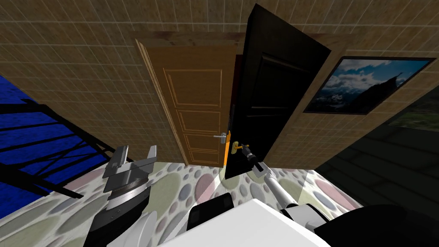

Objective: Pull the door open

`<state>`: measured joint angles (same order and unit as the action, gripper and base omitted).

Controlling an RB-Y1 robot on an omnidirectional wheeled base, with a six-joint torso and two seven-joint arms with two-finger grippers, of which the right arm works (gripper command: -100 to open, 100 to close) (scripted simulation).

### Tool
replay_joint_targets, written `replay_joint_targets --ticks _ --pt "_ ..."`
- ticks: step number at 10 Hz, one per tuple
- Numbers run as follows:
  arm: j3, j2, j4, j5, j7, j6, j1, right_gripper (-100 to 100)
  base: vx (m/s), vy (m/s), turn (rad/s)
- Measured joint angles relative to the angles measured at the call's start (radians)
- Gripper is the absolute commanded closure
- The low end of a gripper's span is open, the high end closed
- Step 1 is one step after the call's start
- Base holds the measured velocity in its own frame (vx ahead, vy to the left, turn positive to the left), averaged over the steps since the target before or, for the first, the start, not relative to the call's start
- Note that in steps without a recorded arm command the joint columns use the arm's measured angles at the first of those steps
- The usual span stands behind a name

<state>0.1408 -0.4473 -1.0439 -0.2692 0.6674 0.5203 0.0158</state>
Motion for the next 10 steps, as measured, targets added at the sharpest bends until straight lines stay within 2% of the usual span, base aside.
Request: replay_joint_targets --ticks 2,3,6,7,10 --pt "-0.017 -0.021 -0.027 -0.009 0.031 0.027 -0.031 100 -0.176 -0.076 0.089" --pt "-0.024 -0.03 -0.018 -0.012 0.044 0.046 -0.036 100 -0.207 -0.065 0.099" --pt "-0.044 -0.061 -0.049 -0.025 0.088 0.095 -0.084 100 -0.183 -0.096 0.086" --pt "-0.046 -0.06 -0.046 -0.027 0.09 0.099 -0.089 100 -0.15 -0.066 0.136" --pt "-0.045 -0.087 -0.04 -0.036 0.116 0.147 -0.106 100 -0.213 -0.088 0.13"
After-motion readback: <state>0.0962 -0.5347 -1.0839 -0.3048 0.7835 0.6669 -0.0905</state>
